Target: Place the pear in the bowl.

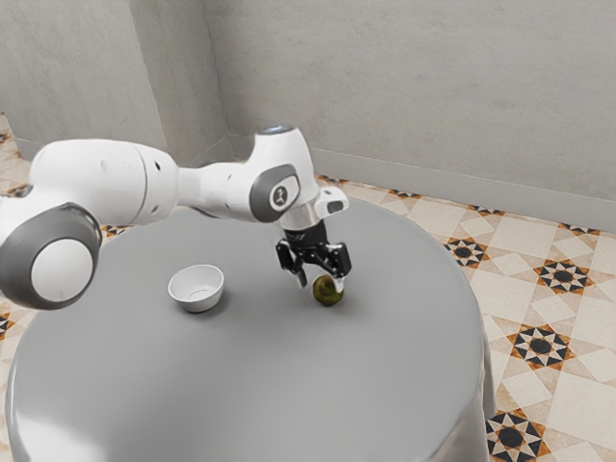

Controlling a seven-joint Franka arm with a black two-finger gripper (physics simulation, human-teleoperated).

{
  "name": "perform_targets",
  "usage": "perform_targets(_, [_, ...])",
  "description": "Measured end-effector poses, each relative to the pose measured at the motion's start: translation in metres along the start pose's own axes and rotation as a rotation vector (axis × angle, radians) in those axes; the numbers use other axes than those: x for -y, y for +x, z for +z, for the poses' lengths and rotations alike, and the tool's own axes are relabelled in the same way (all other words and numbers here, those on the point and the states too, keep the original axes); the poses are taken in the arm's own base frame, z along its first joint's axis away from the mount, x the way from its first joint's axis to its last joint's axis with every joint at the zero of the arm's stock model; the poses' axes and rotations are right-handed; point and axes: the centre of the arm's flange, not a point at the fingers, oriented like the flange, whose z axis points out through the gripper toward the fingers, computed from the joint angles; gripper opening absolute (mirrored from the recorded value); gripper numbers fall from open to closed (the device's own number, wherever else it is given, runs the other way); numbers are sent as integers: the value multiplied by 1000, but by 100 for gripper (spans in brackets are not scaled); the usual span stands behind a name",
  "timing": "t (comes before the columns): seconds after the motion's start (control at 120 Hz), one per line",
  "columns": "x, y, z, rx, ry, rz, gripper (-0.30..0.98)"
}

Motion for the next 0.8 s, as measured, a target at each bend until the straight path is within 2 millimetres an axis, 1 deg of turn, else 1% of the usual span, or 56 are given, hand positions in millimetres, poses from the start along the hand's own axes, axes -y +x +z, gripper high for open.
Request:
perform_targets(0.117, [2, 3, 8, -15, 2, -7, 56])
perform_targets(0.292, [3, 8, 12, -43, 0, -17, 52])
perform_targets(0.333, [4, 10, 13, -50, -1, -19, 51])
perform_targets(0.4, [5, 11, 20, -50, -2, -23, 51])
perform_targets(0.533, [6, 19, 20, -71, -3, -25, 50])
perform_targets(0.675, [8, 20, 30, -63, -1, -31, 50])
perform_targets(0.8, [8, 20, 32, -64, 0, -34, 49])
